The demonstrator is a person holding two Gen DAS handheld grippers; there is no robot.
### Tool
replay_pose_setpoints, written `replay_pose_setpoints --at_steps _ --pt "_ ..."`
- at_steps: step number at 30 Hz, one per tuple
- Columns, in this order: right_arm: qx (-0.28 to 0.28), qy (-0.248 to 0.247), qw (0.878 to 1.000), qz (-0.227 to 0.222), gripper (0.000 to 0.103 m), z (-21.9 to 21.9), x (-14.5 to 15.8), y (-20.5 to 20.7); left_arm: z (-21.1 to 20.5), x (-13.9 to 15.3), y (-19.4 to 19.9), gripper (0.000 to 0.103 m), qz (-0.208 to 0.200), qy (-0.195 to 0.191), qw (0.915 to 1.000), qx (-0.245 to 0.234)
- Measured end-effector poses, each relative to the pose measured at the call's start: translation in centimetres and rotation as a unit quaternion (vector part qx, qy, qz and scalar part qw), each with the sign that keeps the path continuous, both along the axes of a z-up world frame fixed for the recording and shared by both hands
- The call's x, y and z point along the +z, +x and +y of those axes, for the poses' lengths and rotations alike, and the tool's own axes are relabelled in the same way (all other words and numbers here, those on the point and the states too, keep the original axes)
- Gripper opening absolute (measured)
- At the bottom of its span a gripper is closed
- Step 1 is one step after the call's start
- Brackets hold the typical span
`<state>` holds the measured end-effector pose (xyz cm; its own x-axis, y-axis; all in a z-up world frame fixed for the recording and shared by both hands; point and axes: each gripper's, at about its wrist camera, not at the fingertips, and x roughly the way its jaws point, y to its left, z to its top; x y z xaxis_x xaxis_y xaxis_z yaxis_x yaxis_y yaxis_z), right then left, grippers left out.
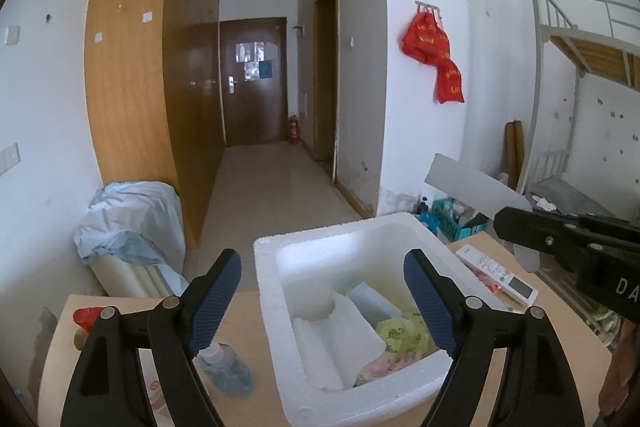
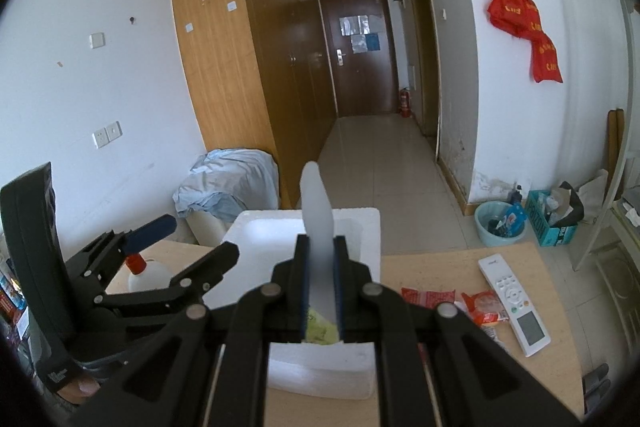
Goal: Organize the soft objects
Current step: 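Lower the foam roll into the foam box and open the right tool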
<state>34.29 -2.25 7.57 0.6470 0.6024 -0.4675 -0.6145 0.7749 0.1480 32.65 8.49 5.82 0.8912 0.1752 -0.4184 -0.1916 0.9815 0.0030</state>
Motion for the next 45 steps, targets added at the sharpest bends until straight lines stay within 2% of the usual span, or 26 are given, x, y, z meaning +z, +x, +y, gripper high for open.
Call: replay_pose_setpoints --at_steps 8,10,15,20,24,27,33,45 --pt "0.006 0.003 1.0 0.004 0.013 0.0 -0.1 0.1 0.2 1.5 -2.1 0.085 -0.022 0.0 0.9997 0.009" --pt "0.009 0.004 1.0 0.006 0.013 0.1 -0.2 0.1 0.5 1.6 -2.9 0.09 -0.027 0.0 0.9995 0.016" --pt "0.019 -0.001 1.0 0.009 0.013 0.9 -0.4 -0.1 1.4 2.0 -4.5 0.09 -0.031 0.008 0.9988 0.036" --pt "0.03 -0.009 0.999 0.015 0.013 2.0 -0.9 -0.3 2.9 2.5 -6.1 0.09 -0.035 0.001 0.9978 0.056" --pt "0.041 -0.011 0.999 0.022 0.013 3.0 -1.3 -0.3 3.8 2.8 -7.5 0.098 -0.046 -0.001 0.9964 0.072" --pt "0.051 -0.013 0.998 0.027 0.013 3.8 -1.6 -0.4 4.6 2.9 -8.4 0.099 -0.054 -0.002 0.9946 0.089" --pt "0.054 -0.022 0.998 0.032 0.013 4.8 -2.2 -0.2 5.3 3.0 -8.8 0.103 -0.052 0.0 0.9939 0.097" --pt "0.051 -0.036 0.997 0.038 0.013 5.4 -3.0 0.4 5.6 3.1 -8.9 0.103 -0.051 -0.008 0.994 0.096"
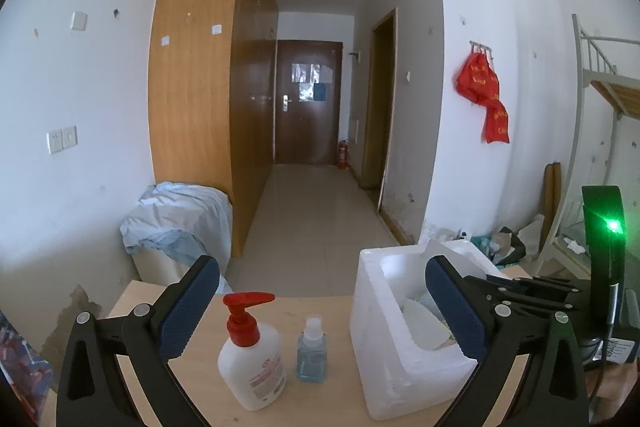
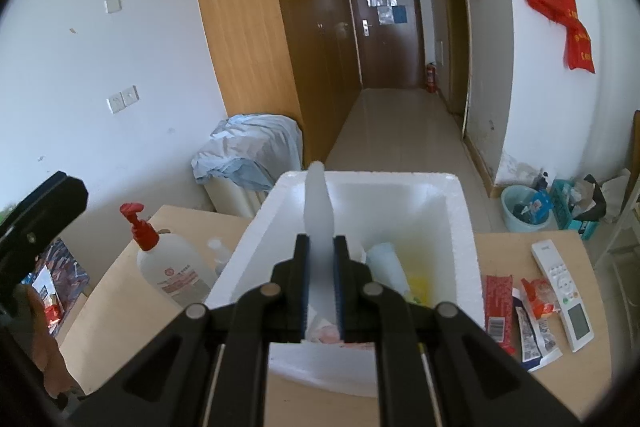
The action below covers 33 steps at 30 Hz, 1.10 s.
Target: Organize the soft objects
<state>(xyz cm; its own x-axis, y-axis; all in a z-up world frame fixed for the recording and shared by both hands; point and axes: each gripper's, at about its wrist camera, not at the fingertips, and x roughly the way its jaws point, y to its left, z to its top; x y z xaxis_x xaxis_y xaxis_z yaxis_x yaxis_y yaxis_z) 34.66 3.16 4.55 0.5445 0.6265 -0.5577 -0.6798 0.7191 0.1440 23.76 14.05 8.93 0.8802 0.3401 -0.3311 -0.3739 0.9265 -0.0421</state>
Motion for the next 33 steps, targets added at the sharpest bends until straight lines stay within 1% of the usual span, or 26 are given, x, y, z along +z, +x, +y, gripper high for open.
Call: replay_pose_setpoints --at_steps 4,5,7,8,9,11,13,14,20,24,29,33 --pt "0.0 0.002 1.0 0.002 0.015 0.3 0.0 0.0 0.0 -0.1 0.1 0.103 0.004 -0.004 1.0 -0.003" --pt "0.001 0.002 1.0 0.0 0.023 0.3 0.1 0.0 0.0 -0.1 0.1 0.103 0.004 -0.003 1.0 -0.003" --pt "-0.006 -0.001 1.0 -0.008 0.031 0.3 0.2 -0.2 0.0 -0.1 0.1 0.103 0.004 -0.002 1.0 -0.004" --pt "-0.009 -0.003 1.0 -0.011 0.039 0.3 0.2 -0.3 0.0 -0.1 0.1 0.103 0.003 -0.004 1.0 -0.004" --pt "-0.009 -0.004 1.0 -0.012 0.044 0.3 0.2 -0.3 0.0 -0.1 0.2 0.103 0.002 -0.006 1.0 -0.004" --pt "-0.008 -0.003 1.0 -0.015 0.063 0.3 0.3 -0.4 0.2 -0.1 0.2 0.103 0.001 -0.009 0.9999 -0.005" --pt "-0.011 -0.004 1.0 -0.015 0.074 0.2 0.3 -0.4 0.3 -0.1 0.2 0.103 0.001 -0.011 0.9999 -0.006" --pt "-0.011 -0.004 1.0 -0.014 0.078 0.3 0.2 -0.4 0.3 -0.1 0.2 0.103 0.001 -0.01 0.9999 -0.005" --pt "-0.014 0.0 1.0 -0.018 0.093 0.1 0.4 -0.6 0.3 -0.1 0.2 0.103 0.002 -0.009 0.9999 -0.008" --pt "-0.015 0.003 1.0 -0.017 0.096 -0.1 0.4 -0.6 0.4 -0.1 0.2 0.103 0.002 -0.009 0.9999 -0.008" --pt "-0.021 0.004 1.0 -0.022 0.103 -0.4 0.6 -0.9 0.5 -0.2 0.3 0.103 0.002 -0.011 0.9999 -0.006" --pt "-0.034 0.014 0.999 -0.024 0.103 -1.7 1.1 -1.1 0.3 -0.4 0.3 0.103 0.004 -0.005 1.0 -0.003"
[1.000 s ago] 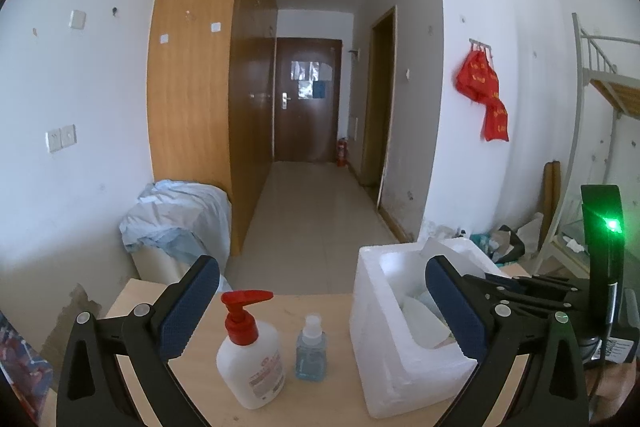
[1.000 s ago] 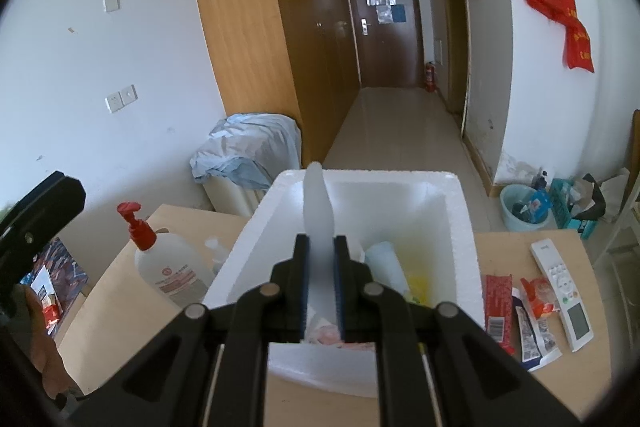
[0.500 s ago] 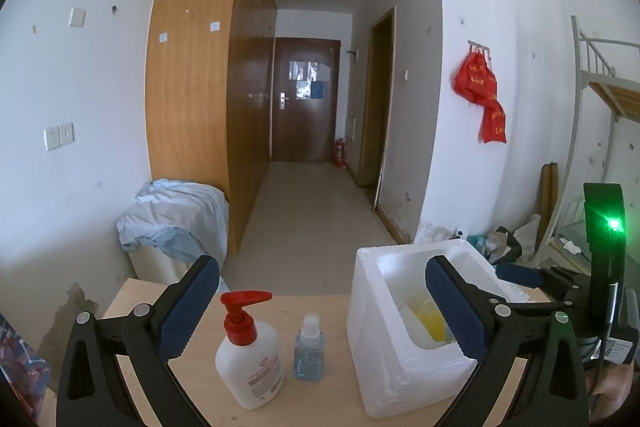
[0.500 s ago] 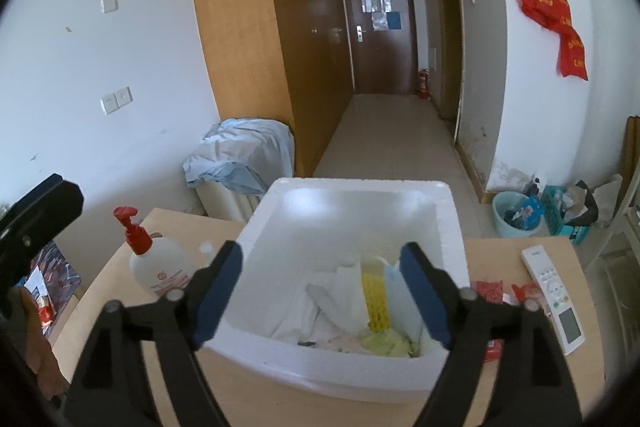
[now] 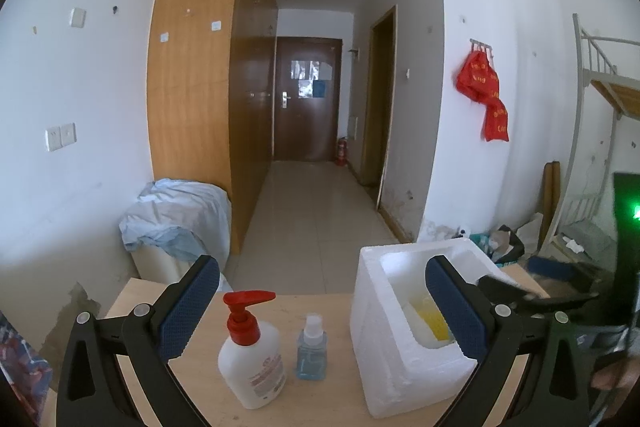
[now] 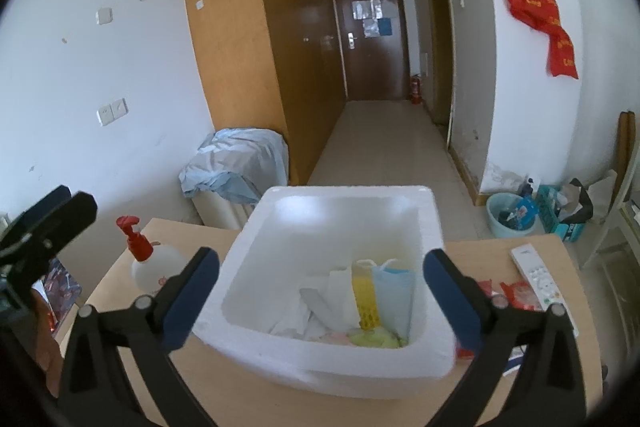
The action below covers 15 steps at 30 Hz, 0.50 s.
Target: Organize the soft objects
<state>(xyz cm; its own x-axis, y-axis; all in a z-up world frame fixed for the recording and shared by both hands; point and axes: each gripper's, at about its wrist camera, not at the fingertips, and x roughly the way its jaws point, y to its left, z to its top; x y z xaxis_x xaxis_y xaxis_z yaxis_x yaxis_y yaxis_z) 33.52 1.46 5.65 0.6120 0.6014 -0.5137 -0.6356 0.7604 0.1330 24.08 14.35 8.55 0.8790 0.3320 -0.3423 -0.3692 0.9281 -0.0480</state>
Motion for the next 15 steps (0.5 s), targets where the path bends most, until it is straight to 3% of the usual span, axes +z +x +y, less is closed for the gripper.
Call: replay_pose_setpoints --at_steps 15 --pt "-0.032 0.013 0.999 -0.001 0.103 -3.6 1.2 -1.6 -1.8 0.5 -1.2 0.103 0.006 0.015 0.9998 -0.007"
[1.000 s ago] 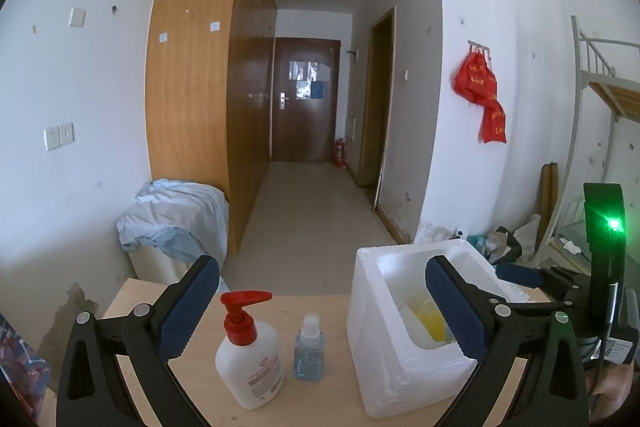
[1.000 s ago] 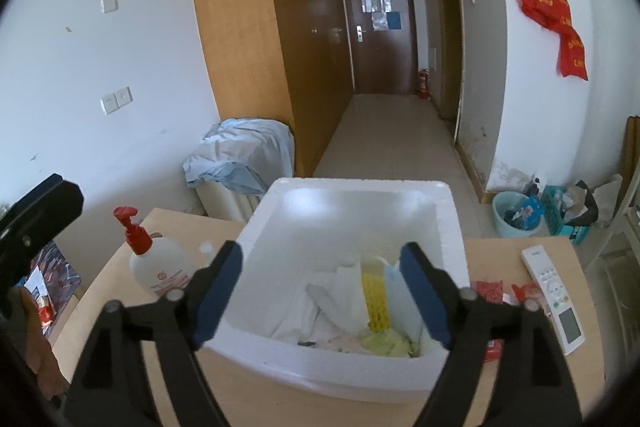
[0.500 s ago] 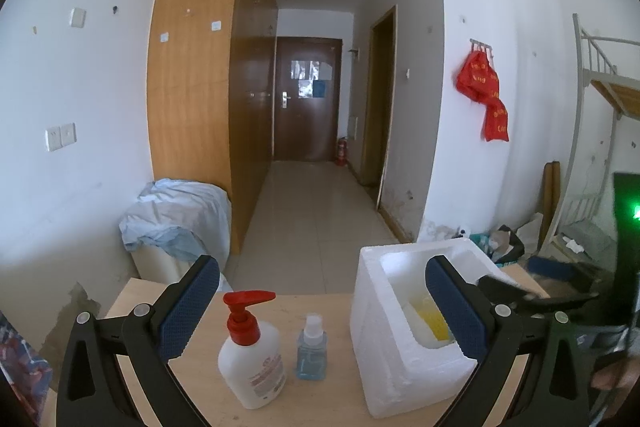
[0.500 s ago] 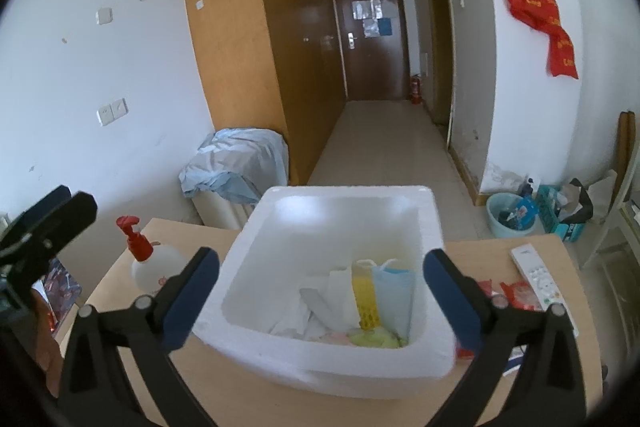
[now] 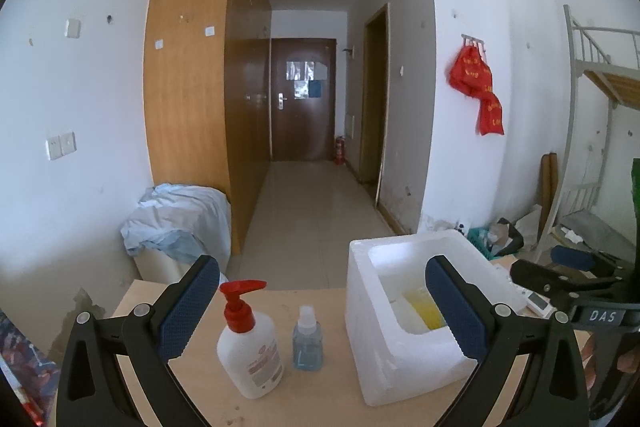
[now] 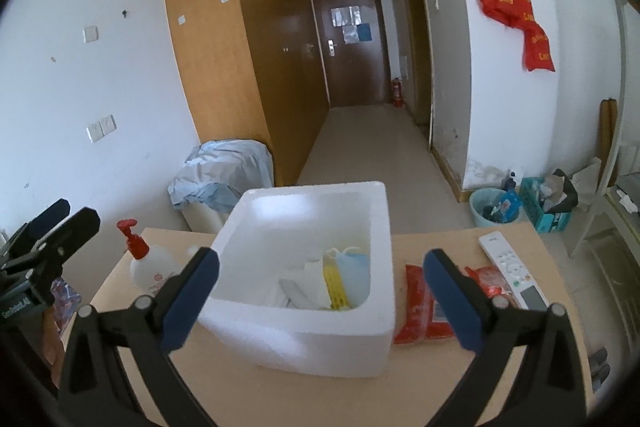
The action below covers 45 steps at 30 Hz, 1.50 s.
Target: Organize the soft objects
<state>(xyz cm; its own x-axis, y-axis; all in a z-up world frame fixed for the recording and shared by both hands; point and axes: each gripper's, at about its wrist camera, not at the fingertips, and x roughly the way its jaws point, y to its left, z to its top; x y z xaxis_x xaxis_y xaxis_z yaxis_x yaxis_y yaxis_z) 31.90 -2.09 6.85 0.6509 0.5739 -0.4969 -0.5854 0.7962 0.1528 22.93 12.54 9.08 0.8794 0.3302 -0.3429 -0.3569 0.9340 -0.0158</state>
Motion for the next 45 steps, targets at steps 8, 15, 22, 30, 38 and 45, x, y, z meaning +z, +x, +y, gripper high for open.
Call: replay_pose_setpoints --at_steps 8,15,22,30,38,45 --pt "-0.007 0.0 1.0 -0.022 0.103 -2.1 1.7 -2.8 -1.0 1.5 -3.3 0.103 -0.006 0.011 0.9999 0.011" --pt "-0.009 0.009 1.0 -0.029 0.103 -4.3 2.3 -5.5 -2.1 2.3 -6.5 0.103 -0.011 0.017 0.9997 0.014" --pt "-0.004 0.01 0.999 -0.036 0.103 -5.1 2.6 -8.0 -3.5 2.6 -10.0 0.103 -0.014 0.015 0.9998 0.005" --pt "0.008 0.005 0.998 -0.056 0.103 -6.1 2.9 -11.6 -5.2 2.9 -13.9 0.103 -0.026 0.023 0.9994 -0.003" --pt "0.018 0.027 0.997 -0.077 0.103 -7.4 3.3 -14.8 -6.3 3.6 -17.4 0.103 -0.047 0.024 0.9985 -0.016" --pt "0.024 0.028 0.995 -0.091 0.103 -7.2 2.4 -16.6 -7.3 2.5 -19.7 0.103 -0.056 0.022 0.9978 -0.027"
